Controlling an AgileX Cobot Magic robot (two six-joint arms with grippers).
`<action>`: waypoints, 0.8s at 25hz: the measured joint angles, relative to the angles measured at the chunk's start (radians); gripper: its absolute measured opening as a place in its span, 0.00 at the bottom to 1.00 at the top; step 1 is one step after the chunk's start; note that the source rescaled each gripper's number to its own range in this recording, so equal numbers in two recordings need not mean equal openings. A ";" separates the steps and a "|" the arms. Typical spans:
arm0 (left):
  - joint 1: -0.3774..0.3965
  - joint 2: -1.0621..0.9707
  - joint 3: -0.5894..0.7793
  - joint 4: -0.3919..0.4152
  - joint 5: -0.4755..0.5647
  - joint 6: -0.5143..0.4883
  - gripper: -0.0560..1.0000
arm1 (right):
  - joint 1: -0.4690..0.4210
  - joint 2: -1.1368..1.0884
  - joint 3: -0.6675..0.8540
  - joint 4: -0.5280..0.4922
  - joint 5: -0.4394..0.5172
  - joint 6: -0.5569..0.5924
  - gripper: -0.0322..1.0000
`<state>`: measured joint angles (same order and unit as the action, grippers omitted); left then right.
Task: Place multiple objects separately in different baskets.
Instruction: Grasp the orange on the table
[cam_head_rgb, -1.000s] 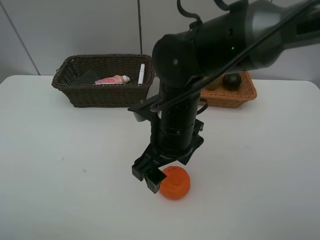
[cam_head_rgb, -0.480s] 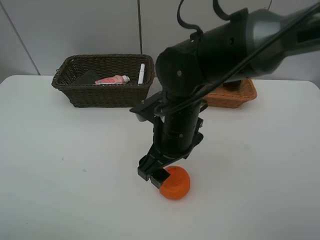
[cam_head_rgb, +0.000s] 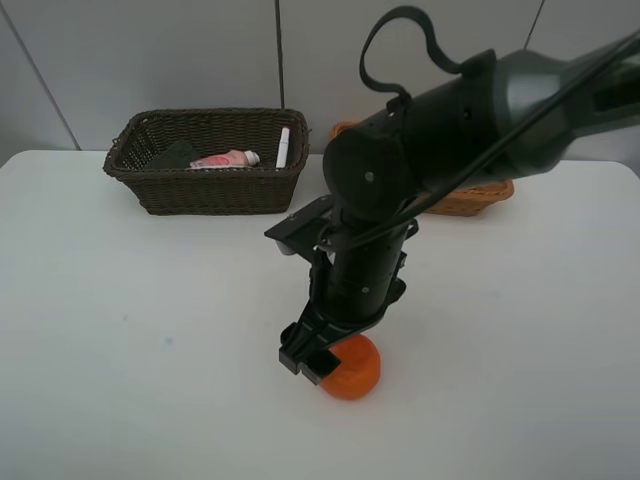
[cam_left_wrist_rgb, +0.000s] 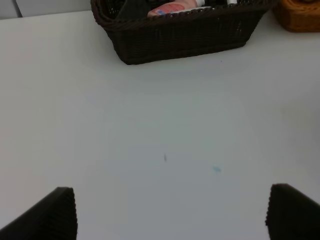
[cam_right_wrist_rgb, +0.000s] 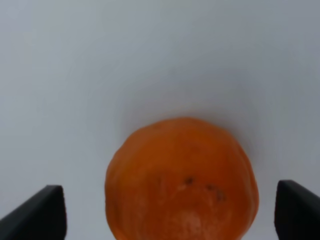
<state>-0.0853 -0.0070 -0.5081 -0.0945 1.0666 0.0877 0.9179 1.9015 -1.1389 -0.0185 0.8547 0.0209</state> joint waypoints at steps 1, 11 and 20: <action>0.000 0.000 0.000 0.000 0.000 0.000 1.00 | 0.000 0.000 0.000 0.000 0.000 0.000 0.96; 0.000 0.000 0.000 0.000 0.000 0.000 1.00 | -0.003 0.000 0.102 -0.021 -0.108 0.000 0.96; 0.000 0.000 0.000 0.000 0.000 0.000 1.00 | -0.003 0.000 0.204 -0.008 -0.274 0.000 0.96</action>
<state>-0.0853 -0.0070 -0.5081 -0.0945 1.0666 0.0877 0.9150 1.9015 -0.9349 -0.0263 0.5809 0.0209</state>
